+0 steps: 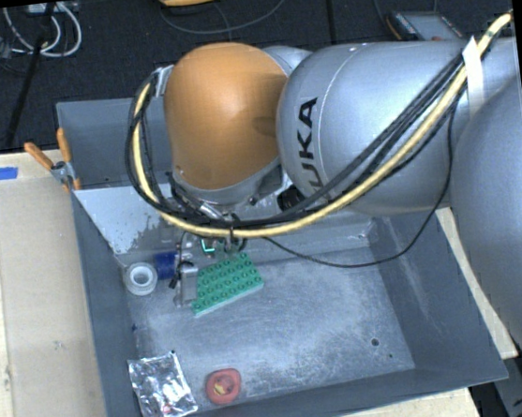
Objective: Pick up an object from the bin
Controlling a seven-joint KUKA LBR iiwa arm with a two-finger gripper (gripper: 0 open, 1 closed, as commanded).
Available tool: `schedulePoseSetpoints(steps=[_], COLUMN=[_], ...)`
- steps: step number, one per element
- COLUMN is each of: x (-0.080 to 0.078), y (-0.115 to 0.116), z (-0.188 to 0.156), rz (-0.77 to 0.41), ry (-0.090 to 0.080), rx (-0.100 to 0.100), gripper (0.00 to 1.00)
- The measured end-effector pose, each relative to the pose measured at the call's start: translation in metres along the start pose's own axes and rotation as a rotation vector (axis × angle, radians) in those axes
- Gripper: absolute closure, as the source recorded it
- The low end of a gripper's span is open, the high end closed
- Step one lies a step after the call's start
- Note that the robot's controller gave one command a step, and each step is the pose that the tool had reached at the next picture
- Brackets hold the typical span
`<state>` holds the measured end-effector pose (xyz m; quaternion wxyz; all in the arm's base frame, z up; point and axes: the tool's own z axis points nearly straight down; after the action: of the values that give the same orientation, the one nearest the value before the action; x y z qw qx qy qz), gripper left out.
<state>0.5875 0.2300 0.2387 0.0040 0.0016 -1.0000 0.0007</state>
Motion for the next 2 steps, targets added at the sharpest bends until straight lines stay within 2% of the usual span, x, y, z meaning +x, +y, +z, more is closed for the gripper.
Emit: schedulePoseSetpoints(steps=[1,2], x=[-0.006,-0.033], y=[-0.043,-0.086], z=[0.105,0.170], rz=[-0.103,-0.176], ry=[0.000,-0.003], rx=[0.003,0.000], gripper=[0.00,0.00])
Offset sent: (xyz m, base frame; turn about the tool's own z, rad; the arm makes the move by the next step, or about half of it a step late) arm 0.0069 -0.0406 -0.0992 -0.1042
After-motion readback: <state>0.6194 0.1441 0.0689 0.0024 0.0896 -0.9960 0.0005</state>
